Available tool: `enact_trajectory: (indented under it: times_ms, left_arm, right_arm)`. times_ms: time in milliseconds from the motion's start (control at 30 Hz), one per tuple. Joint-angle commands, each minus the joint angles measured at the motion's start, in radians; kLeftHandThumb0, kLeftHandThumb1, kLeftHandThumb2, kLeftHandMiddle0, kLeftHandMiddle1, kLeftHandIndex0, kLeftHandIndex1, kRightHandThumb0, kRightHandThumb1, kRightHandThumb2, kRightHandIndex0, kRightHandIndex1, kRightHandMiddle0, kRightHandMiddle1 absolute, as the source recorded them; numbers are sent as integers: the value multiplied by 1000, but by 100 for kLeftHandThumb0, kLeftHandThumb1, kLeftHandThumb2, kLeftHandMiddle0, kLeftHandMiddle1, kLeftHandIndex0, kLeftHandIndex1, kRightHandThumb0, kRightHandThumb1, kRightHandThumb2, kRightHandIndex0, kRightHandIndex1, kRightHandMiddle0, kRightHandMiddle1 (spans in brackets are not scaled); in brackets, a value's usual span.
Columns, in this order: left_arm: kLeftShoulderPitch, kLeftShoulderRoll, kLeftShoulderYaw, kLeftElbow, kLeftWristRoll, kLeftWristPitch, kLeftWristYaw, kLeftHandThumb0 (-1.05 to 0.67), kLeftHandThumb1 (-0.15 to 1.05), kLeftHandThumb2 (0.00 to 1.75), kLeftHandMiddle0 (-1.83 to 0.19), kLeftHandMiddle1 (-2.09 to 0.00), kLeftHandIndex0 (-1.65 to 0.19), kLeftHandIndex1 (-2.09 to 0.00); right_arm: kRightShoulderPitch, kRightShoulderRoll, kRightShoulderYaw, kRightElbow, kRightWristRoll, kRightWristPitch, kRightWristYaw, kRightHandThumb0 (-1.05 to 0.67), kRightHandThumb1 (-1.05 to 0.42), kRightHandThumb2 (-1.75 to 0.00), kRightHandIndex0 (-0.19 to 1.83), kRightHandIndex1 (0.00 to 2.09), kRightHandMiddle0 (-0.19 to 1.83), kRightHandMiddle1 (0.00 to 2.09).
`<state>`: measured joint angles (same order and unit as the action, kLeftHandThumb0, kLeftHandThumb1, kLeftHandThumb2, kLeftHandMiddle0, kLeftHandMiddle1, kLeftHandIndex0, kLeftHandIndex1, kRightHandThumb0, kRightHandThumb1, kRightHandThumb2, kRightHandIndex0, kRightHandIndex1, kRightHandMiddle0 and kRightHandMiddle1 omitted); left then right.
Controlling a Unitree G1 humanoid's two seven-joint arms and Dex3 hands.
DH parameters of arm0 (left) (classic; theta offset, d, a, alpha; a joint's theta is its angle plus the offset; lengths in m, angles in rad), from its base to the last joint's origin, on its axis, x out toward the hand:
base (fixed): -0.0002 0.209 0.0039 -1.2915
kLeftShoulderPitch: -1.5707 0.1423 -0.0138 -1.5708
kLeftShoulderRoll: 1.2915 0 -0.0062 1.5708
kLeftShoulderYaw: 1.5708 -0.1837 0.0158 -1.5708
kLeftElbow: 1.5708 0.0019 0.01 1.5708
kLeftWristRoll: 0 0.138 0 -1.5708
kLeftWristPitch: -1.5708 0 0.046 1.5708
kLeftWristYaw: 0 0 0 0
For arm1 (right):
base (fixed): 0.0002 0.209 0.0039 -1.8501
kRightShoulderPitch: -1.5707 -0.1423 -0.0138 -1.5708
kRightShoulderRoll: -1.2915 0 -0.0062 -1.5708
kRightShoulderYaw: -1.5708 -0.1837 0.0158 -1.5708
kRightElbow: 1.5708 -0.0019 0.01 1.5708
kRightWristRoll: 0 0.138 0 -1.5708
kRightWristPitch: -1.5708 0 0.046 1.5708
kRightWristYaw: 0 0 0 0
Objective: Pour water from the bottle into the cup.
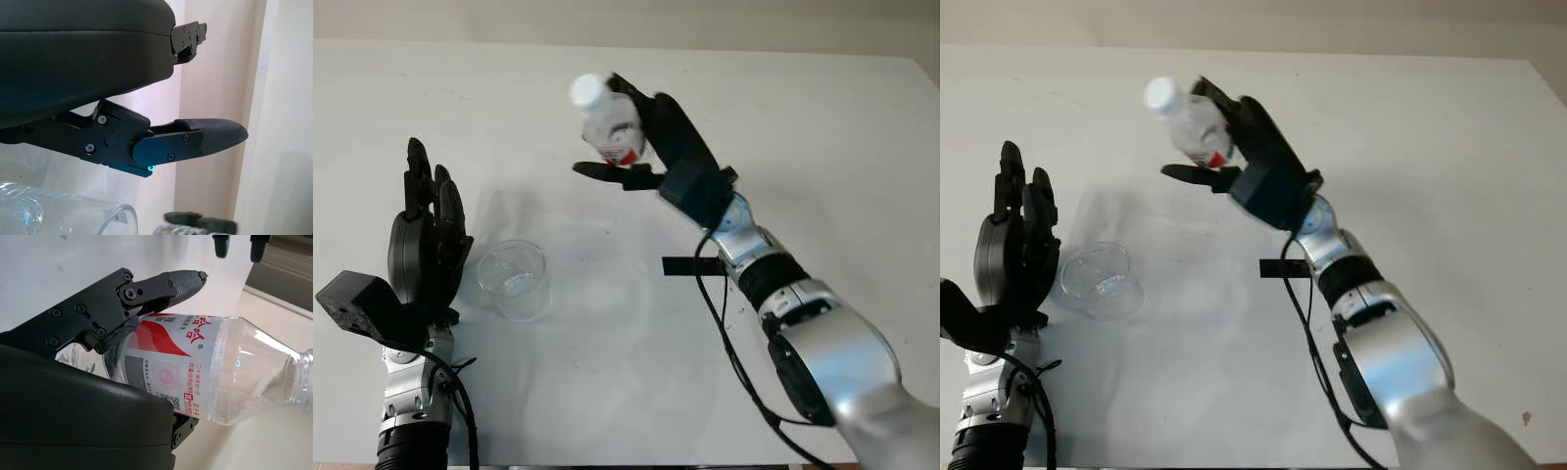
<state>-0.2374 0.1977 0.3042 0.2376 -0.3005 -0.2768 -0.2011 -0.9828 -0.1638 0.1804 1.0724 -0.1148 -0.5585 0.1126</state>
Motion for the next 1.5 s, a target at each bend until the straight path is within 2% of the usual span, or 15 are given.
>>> enact_trajectory:
  times_ms: [0,133,233,333,500,767,967,1133,1467]
  left_arm:
    - [16,-2,5,12,-5,-3,-7,-75,105,53,19,0,19,0]
    - [17,2,6,15,-1,3,-7,-76,105,52,19,0,19,0]
    - [18,2,4,12,4,7,-3,-76,105,53,19,0,19,0]
    - [18,3,2,15,6,10,-3,-76,105,53,19,0,19,0]
    - [16,1,0,19,11,9,0,-77,105,54,19,0,19,0]
    - [14,-1,4,25,6,3,-4,-76,105,55,19,0,19,0]
    - [18,3,8,21,-5,6,-12,-75,105,55,19,0,19,0]
    - [20,5,14,22,-9,3,-22,-75,105,56,19,0,19,0]
    - [22,11,28,20,-11,1,-33,-75,105,55,19,0,19,0]
  right_arm:
    - [26,-5,-37,-72,37,43,46,-38,-105,-43,119,209,92,209]
    - [106,-7,-119,-243,181,282,207,-40,-105,-45,120,209,96,209]
    - [174,-16,-157,-399,250,467,260,-40,-105,-45,122,209,99,209]
    - [239,-34,-173,-531,270,579,282,-39,-105,-46,124,209,100,209]
    - [343,-72,-198,-718,291,676,312,-38,-105,-49,125,209,100,209]
    - [437,-85,-237,-871,316,748,296,-40,-105,-47,119,209,91,209]
    - [532,-52,-236,-944,294,694,225,-39,-105,-47,120,209,88,209]
    - [592,-29,-229,-955,280,633,201,-39,-105,-47,116,209,81,209]
    - [669,-1,-203,-950,260,643,172,-43,-105,-44,110,209,74,209]
